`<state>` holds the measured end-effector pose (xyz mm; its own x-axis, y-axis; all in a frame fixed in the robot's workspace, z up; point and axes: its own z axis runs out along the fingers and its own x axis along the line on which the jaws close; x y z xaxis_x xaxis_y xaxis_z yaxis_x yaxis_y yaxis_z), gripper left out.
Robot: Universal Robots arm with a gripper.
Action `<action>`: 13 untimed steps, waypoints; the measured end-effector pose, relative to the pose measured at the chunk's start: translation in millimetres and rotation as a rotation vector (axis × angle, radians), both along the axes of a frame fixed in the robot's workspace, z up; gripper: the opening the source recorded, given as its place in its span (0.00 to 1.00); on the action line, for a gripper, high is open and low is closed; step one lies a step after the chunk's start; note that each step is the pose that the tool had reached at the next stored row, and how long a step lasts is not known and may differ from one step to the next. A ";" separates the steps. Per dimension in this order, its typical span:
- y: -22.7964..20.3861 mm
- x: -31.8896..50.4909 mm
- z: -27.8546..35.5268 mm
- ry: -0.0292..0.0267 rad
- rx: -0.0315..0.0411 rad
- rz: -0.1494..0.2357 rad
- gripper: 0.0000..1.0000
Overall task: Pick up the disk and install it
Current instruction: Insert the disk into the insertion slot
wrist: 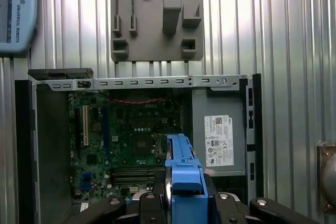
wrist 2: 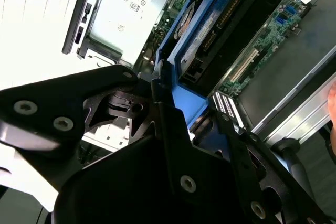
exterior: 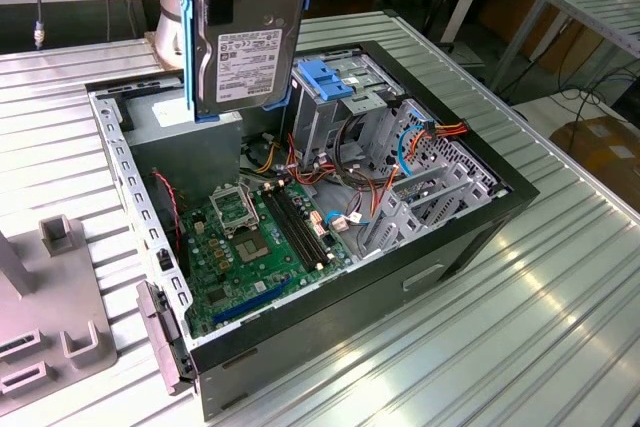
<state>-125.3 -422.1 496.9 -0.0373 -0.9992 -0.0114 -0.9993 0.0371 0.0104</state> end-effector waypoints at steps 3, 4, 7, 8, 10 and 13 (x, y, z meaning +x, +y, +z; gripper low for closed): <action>-0.2 1.3 0.0 0.0000 0.0000 0.000 0.37; -0.3 1.7 0.0 0.0000 0.0000 0.000 0.37; -1.3 1.8 0.0 0.0000 0.0000 0.000 0.37; -1.7 1.8 0.1 0.0001 -0.0001 0.000 0.37; -2.7 1.7 0.0 0.0000 0.0000 0.000 0.37; -4.6 1.8 0.0 0.0000 -0.0006 0.000 0.37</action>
<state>-123.6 -426.7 496.9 -0.0372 -0.9992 -0.0108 -0.9993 0.0371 0.0104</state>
